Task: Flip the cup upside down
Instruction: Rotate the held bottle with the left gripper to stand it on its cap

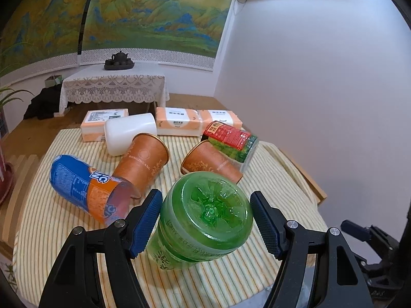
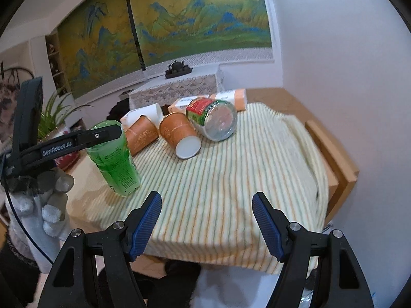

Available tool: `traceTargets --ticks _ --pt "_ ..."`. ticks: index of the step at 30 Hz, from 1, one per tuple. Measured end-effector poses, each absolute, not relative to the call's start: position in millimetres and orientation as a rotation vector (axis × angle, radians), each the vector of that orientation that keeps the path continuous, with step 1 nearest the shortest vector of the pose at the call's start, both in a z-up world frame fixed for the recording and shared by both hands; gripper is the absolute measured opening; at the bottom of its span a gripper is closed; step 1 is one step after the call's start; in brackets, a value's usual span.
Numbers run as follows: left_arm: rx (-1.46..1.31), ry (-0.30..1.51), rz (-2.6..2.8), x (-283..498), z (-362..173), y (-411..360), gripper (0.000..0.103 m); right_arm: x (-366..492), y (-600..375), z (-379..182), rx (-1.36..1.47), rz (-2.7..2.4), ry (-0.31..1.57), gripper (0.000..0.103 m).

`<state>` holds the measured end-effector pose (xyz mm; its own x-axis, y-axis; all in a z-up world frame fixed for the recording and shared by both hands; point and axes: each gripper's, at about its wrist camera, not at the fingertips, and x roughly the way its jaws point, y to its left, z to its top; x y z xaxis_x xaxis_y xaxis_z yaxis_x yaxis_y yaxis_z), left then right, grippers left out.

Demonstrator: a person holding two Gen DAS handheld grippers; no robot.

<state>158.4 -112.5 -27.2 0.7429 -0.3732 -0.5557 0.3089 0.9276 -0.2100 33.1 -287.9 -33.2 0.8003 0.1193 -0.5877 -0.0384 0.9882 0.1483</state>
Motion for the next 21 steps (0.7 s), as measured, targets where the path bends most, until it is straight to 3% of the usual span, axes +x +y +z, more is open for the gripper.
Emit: traceTargets --ticks 21 --pt "-0.106 0.677 -0.347 185 -34 -95 0.074 38 -271 -34 0.112 0.067 0.610 0.069"
